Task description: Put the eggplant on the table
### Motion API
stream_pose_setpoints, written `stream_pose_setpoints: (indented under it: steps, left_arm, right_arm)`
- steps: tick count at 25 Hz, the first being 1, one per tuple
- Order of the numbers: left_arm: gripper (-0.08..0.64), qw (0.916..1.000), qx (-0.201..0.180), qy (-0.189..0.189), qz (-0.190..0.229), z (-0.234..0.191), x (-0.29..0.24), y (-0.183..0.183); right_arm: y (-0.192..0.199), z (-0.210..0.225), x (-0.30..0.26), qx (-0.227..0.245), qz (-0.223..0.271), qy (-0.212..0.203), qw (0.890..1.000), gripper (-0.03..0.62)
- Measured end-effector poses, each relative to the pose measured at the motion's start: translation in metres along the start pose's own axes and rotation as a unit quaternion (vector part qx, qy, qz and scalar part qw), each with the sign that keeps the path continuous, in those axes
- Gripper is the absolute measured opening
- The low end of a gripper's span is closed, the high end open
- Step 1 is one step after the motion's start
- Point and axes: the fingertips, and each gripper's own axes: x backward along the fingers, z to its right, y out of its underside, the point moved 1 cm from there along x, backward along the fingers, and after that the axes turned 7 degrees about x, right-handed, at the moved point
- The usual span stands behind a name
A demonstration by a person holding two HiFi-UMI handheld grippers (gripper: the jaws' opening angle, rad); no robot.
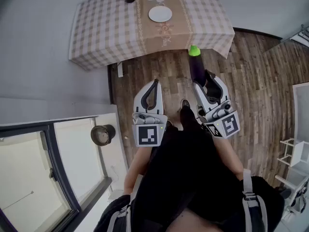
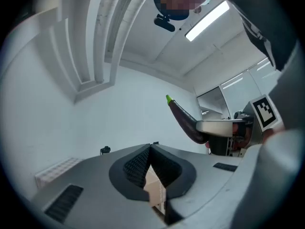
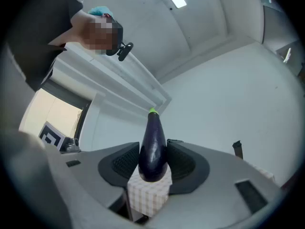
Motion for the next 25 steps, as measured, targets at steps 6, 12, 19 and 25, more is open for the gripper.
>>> stream_pose_setpoints:
  steps: [6, 12, 19, 25]
  left_arm:
    - [-0.008, 0.9999, 0.013, 0.002, -0.008, -0.006, 0.003, 0.006]
    - [-0.008, 0.9995, 0.025, 0.006, -0.018, -0.010, -0.001, 0.016]
    - [-0.008, 0.9996, 0.012, 0.005, -0.023, -0.015, -0.037, 0.022]
    - [-0.008, 0.9991, -0.021, 0.014, -0.035, -0.022, -0.085, 0.028]
  right_arm:
    - [0.007, -0.018, -0.007, -0.004, -0.009, -0.026, 1.000, 0.192]
    - [0.014, -0.016, -0.012, -0.009, -0.013, -0.020, 1.000, 0.192]
    - [0.027, 0.019, -0.032, -0.022, -0.006, -0.018, 1.000, 0.192]
    - [0.040, 0.066, -0.063, -0.033, 0.007, -0.013, 0.999, 0.192]
